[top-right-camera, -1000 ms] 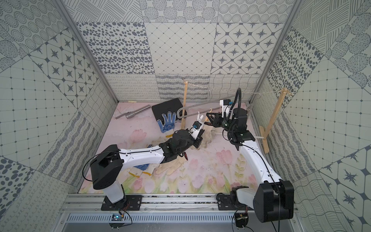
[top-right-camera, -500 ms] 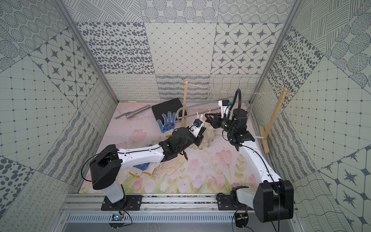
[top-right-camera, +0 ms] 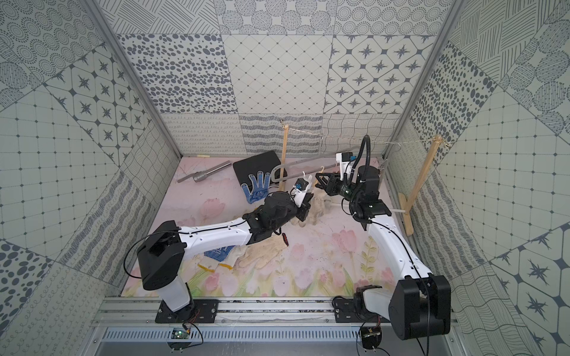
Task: Clip the gloves onto a hanger to dry
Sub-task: Clamp the glove onto the hanger.
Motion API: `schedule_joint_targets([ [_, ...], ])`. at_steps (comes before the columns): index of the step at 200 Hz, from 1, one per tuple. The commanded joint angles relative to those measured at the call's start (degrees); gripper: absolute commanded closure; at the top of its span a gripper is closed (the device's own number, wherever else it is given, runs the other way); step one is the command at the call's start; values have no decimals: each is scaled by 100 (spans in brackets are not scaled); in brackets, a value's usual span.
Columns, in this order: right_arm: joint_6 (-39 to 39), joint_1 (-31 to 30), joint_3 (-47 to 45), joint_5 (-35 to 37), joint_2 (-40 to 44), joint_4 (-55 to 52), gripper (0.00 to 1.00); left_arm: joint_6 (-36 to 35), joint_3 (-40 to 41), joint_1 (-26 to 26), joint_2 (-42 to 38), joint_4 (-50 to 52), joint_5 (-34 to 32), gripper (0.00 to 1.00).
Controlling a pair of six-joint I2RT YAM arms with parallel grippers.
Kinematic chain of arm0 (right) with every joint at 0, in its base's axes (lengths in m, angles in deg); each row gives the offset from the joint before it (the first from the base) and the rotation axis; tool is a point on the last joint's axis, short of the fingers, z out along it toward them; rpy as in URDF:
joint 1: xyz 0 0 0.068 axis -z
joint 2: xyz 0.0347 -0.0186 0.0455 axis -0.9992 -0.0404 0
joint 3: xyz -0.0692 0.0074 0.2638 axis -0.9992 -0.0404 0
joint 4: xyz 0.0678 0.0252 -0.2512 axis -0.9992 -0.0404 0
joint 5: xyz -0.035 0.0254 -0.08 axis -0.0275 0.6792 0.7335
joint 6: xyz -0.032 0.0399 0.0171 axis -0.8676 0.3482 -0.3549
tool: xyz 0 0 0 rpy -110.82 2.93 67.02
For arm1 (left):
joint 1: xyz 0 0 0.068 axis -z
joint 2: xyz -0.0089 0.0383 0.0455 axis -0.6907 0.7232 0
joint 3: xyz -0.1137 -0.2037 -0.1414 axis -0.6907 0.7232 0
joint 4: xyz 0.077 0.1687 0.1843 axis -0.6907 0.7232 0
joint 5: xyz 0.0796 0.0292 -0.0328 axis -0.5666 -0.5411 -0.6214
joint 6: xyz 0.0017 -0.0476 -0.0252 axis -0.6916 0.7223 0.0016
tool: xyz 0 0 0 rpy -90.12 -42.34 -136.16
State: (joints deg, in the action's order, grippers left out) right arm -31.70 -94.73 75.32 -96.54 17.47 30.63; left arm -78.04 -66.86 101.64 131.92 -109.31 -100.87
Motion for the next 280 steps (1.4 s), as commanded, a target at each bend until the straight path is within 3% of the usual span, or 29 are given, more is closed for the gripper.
schedule_joint_targets([
  [1, -82, -25, 240, 34, 3, 277, 94, 231, -128, -48, -26, 443, -114, 100],
  [140, 226, -94, 193, 759, 22, -140, 97, 97, -216, -55, -75, 424, -243, 100],
  [207, 486, -176, -37, 487, -19, 486, 100, 95, -213, -54, -120, 351, -102, 100],
  [280, 588, -174, -82, 535, 93, 424, 100, 88, -233, -61, -117, 358, -51, 100],
])
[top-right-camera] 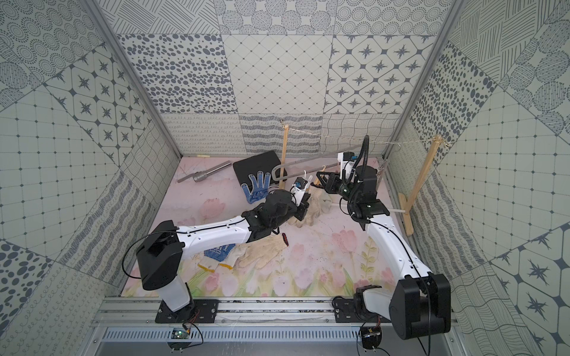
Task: Clip the gloves onto a hanger to dry
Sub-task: Clamp the glove onto the hanger.
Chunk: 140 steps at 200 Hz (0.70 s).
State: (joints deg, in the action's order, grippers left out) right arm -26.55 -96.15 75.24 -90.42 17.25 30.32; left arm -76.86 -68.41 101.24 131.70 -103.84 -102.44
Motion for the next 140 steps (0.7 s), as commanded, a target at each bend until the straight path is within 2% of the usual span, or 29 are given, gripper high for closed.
schedule_joint_targets([
  [1, 77, -32, -78, -78, 118, 466, 100, -25, -78, -19, -100, -190, 110, 100],
  [68, 152, -12, -107, -387, 67, 702, 100, -109, 104, -17, -219, -476, 649, 100],
  [140, 80, 100, -192, -629, 224, 618, 100, -74, -208, -43, -17, -275, 482, 100],
])
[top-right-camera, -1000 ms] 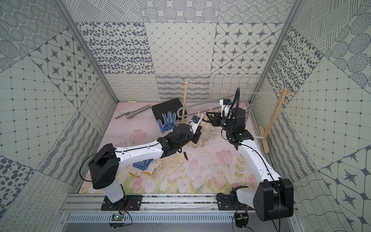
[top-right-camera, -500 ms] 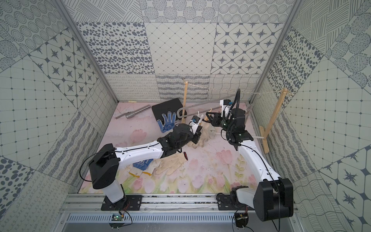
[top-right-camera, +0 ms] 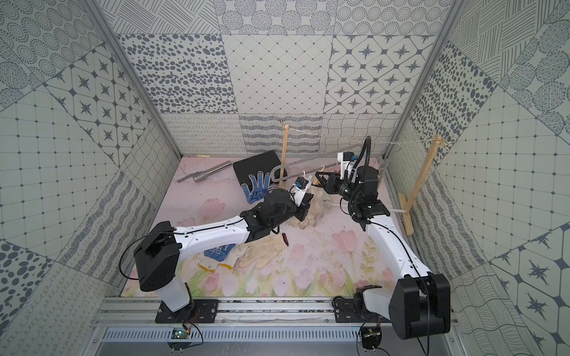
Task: Clip the gloves onto a hanger to dry
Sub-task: Clamp the glove onto the hanger.
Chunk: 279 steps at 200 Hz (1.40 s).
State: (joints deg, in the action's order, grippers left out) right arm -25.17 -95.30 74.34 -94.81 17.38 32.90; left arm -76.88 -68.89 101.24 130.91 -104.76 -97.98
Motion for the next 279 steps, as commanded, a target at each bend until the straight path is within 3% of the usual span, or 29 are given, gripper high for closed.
schedule_joint_targets([
  [1, -65, 15, -100, -192, 216, 355, 100, -71, -165, -43, 62, -181, 36, 100],
  [95, -299, 92, -91, -227, 331, 280, 100, -175, -82, -47, 0, -217, 294, 100],
  [123, -443, 286, 4, -620, 232, 457, 100, -24, 219, -82, -280, -222, 710, 100],
  [186, -162, 589, -129, -1993, -22, 1468, 100, 874, 677, -737, -723, -452, 2324, 100],
  [279, -194, 587, -213, -2191, -78, 1553, 100, 1406, 634, -1001, -507, -1242, 3603, 100],
])
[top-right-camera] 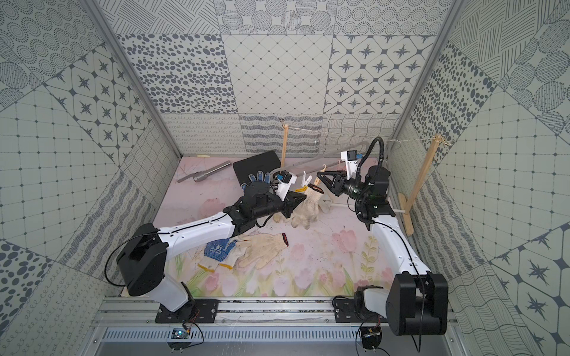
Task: Clip the gloves onto a hanger to dry
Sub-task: Clamp the glove onto the hanger.
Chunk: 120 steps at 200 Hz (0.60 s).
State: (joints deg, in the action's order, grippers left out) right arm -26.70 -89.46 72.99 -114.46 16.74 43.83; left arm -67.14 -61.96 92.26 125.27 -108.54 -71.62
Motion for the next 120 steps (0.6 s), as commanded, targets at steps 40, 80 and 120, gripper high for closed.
schedule_joint_targets([
  [40, 1, 10, -188, -246, -55, 564, 100, 555, -85, -112, 39, -921, 884, 100],
  [80, 27, 6, -310, -255, -58, 638, 100, 749, -36, -155, 95, -1074, 626, 100],
  [120, 88, 9, -326, -277, -48, 655, 100, 782, -123, -159, 171, -1005, 371, 100],
])
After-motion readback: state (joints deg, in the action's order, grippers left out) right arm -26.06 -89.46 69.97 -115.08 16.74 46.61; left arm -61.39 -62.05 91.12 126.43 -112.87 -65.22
